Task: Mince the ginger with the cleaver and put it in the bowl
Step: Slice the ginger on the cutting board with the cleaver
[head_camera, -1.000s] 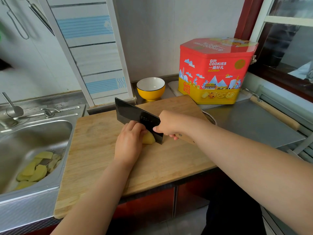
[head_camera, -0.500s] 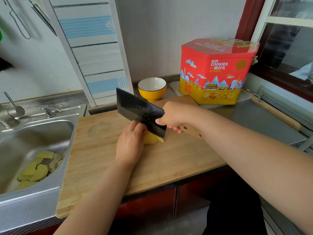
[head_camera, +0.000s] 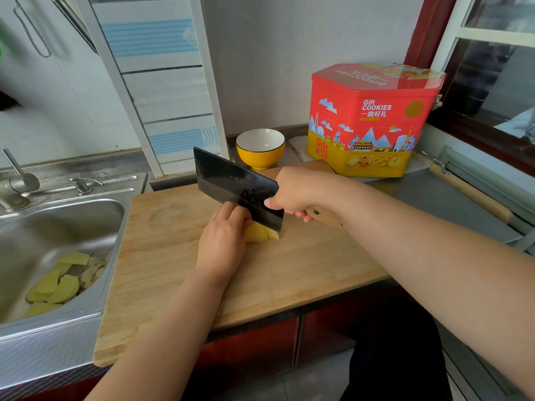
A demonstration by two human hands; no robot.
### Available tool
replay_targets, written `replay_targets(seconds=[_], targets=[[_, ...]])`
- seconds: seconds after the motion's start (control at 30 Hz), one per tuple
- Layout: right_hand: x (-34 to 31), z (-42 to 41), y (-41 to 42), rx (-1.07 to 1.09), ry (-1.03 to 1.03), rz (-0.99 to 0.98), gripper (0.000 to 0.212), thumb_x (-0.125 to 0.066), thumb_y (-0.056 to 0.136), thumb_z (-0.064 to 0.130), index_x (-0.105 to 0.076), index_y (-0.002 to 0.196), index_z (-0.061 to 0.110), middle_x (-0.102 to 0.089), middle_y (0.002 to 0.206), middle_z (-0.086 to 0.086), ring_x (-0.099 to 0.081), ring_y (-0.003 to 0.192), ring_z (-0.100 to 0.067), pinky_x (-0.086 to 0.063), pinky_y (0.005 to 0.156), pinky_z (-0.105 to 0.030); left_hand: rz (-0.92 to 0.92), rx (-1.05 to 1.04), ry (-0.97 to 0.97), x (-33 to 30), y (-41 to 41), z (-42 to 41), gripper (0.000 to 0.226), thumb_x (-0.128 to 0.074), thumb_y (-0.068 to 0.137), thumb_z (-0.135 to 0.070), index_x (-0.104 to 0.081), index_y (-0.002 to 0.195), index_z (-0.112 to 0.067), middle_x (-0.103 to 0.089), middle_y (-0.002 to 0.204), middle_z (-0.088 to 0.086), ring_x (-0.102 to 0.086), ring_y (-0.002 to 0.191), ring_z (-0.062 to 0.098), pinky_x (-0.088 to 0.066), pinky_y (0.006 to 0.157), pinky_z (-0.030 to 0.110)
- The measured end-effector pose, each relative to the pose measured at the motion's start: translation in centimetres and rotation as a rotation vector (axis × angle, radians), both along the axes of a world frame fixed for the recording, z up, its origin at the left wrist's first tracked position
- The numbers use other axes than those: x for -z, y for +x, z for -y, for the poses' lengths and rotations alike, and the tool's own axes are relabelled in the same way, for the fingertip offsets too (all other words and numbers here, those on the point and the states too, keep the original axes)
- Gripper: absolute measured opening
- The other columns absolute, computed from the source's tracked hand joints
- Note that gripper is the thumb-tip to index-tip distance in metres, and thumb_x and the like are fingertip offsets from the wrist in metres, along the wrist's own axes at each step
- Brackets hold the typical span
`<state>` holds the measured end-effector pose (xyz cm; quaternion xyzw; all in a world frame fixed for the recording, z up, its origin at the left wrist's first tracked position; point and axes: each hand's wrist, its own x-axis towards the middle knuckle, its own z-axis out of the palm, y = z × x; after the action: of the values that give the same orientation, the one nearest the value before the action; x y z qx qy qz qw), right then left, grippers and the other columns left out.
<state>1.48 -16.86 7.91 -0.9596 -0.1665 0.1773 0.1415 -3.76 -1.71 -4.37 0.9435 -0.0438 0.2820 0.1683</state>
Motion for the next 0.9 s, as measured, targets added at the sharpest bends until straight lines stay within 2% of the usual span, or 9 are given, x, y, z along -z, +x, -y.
replay_targets(seconds=[0.17,0.4,0.67,0.73,0.8,0.9], targets=[[0.0,-0.3,-0.1,-0.007,-0.025,-0.015,0.04,-0.051,0.1,0.036,-0.063,0.084,0.001,-0.06,0.067,-0.012,-0.058,0.058,-0.023,-0.051,0.059,-0.03,0.016,0.005,-0.002,0.1,0.1,0.0,0.002,-0.062,0.088,-0.011,-0.063,0.09,-0.011,-0.058,0.092,0.005,-0.053,0.08,0.021,-0.034,0.063,0.025],[-0.1,-0.8,0.1,-0.051,-0.097,-0.006,0.043,-0.05,0.101,0.036,-0.056,0.071,0.005,-0.057,0.061,-0.009,-0.055,0.05,-0.019,-0.046,0.053,-0.026,0.008,-0.014,0.014,0.2,0.1,0.0,0.004,-0.061,0.089,-0.014,-0.063,0.091,-0.011,-0.057,0.092,0.006,-0.053,0.079,0.021,-0.035,0.061,0.026],[0.2,-1.1,0.3,-0.078,-0.146,-0.007,0.043,-0.049,0.101,0.035,-0.058,0.073,0.004,-0.056,0.06,-0.009,-0.055,0.048,-0.019,-0.044,0.048,-0.024,0.01,-0.019,0.025,0.3,0.1,0.0,0.003,-0.063,0.089,-0.011,-0.064,0.091,-0.01,-0.058,0.092,0.007,-0.055,0.08,0.024,-0.035,0.061,0.026],[0.5,-1.2,0.2,-0.076,-0.157,-0.027,0.038,-0.048,0.102,0.031,-0.061,0.083,0.001,-0.056,0.061,-0.011,-0.055,0.047,-0.02,-0.042,0.045,-0.024,0.006,-0.016,0.032,0.3,0.2,0.0,0.003,-0.062,0.088,-0.011,-0.064,0.091,-0.01,-0.059,0.093,0.008,-0.055,0.081,0.024,-0.036,0.061,0.027],[1.3,-1.3,0.2,-0.059,-0.138,-0.065,0.03,-0.047,0.102,0.026,-0.06,0.101,-0.001,-0.055,0.062,-0.012,-0.052,0.047,-0.021,-0.041,0.043,-0.024,0.017,-0.015,0.026,0.4,0.2,-0.1,0.002,-0.063,0.087,-0.01,-0.063,0.089,-0.009,-0.059,0.092,0.008,-0.056,0.081,0.026,-0.034,0.059,0.027],[2.5,-1.4,0.2,-0.03,-0.108,-0.089,0.033,-0.048,0.102,0.023,-0.053,0.125,0.001,-0.053,0.064,-0.013,-0.049,0.047,-0.02,-0.039,0.041,-0.023,0.039,-0.018,0.025,0.4,0.2,-0.1,0.002,-0.065,0.086,-0.01,-0.064,0.088,-0.009,-0.059,0.089,0.007,-0.055,0.078,0.025,-0.033,0.058,0.027]])
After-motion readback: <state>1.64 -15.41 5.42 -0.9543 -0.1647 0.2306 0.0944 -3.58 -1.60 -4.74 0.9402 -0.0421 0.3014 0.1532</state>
